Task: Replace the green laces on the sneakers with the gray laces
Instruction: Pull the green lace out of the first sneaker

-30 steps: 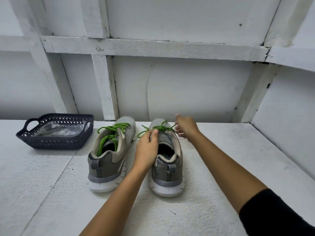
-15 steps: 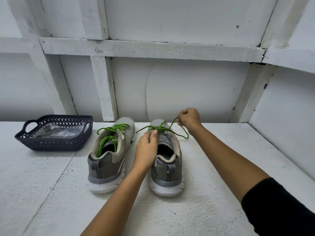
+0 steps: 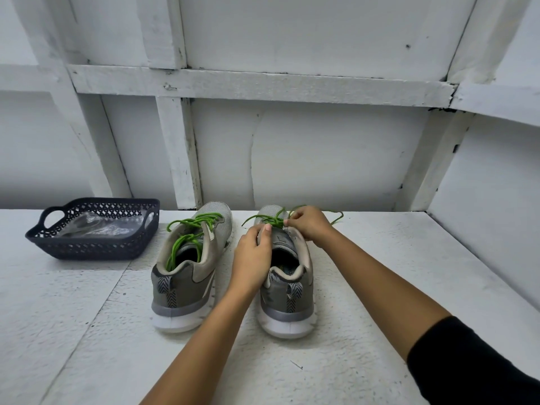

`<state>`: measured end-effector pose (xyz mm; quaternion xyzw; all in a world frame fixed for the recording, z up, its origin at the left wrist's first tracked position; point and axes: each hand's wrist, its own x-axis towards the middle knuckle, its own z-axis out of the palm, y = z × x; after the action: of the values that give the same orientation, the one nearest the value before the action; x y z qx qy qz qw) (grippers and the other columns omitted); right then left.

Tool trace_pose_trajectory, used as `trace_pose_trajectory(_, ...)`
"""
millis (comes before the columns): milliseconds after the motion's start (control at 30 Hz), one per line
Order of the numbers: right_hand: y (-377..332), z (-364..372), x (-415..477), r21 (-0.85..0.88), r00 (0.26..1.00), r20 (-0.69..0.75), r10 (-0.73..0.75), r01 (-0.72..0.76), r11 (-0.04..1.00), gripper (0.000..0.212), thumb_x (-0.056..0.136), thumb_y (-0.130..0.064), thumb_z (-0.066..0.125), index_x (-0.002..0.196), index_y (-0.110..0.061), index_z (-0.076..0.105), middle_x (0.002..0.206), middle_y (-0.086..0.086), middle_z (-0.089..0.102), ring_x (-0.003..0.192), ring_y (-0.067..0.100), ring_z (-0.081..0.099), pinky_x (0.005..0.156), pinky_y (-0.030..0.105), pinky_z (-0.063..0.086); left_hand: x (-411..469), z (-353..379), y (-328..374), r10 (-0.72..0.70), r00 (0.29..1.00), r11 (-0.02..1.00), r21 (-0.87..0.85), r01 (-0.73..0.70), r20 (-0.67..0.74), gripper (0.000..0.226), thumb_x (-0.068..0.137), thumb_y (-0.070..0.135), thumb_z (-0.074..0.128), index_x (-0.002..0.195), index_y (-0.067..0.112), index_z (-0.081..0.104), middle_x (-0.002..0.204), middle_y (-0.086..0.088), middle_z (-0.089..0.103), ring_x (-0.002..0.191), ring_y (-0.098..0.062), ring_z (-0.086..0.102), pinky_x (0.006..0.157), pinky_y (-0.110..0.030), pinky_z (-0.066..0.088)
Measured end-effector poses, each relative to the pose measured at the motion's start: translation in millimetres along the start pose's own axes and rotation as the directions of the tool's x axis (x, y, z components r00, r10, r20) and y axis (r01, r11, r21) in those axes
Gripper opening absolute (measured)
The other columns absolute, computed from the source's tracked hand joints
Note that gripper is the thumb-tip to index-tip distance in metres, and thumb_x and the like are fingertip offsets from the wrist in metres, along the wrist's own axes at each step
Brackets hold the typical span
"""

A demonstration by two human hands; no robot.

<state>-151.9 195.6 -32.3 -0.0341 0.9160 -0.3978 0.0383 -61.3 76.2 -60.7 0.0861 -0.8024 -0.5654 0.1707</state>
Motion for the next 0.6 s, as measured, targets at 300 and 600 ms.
trace_pose_trajectory(300,-8,-39,16,0.57,0.926,-0.301,0.228,-0.017,0.822,0.016,0.1,-0.016,0.036,0.093,-0.006,0.046,0.069,0.01,0.057,0.051,0.018,0.054,0.051,0.03,0.049,0,0,-1,0.002,1.0,1.0,0.0,-0.002,0.007,0.036,0.099,0.036,0.041,0.122,0.014,0.057,0.123,-0.007,0.059,0.117,-0.02,0.051,0.091,-0.027,0.036)
trace_pose_trajectory(600,-1,3,2,-0.105,0.998,-0.03,0.05,-0.053,0.993,0.033,0.087,-0.022,0.063,0.059,-0.009,0.052,0.056,0.007,0.047,0.059,0.022,0.046,0.058,0.026,0.038,0,0,0,0.01,1.0,1.0,-0.002,-0.01,0.006,0.035,0.099,0.035,0.041,0.121,0.014,0.058,0.121,-0.006,0.06,0.114,-0.019,0.051,0.089,-0.026,0.036)
